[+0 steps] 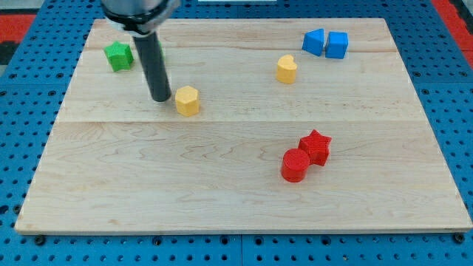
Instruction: Separate the red blocks from each other
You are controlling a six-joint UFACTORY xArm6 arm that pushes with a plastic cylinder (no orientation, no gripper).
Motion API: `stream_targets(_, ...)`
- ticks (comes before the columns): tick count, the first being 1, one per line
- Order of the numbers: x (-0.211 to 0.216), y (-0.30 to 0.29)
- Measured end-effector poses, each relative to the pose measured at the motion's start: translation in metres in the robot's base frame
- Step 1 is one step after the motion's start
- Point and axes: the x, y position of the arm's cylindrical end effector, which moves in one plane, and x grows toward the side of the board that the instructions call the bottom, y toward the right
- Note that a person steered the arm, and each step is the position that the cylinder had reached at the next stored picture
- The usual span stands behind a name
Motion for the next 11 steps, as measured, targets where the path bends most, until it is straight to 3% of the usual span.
stream_targets(1, 0.009, 0.036)
stream_targets(2, 0.009, 0.141)
stream_targets(3, 0.015, 0.162)
stream_targets(4, 0.053, 0.127)
stream_targets(5, 0.136, 0.141)
stream_targets(6, 0.189, 0.145)
stream_targets(7, 0.217, 0.215)
stream_targets(8, 0.204, 0.261)
stream_targets(11, 0.141, 0.218)
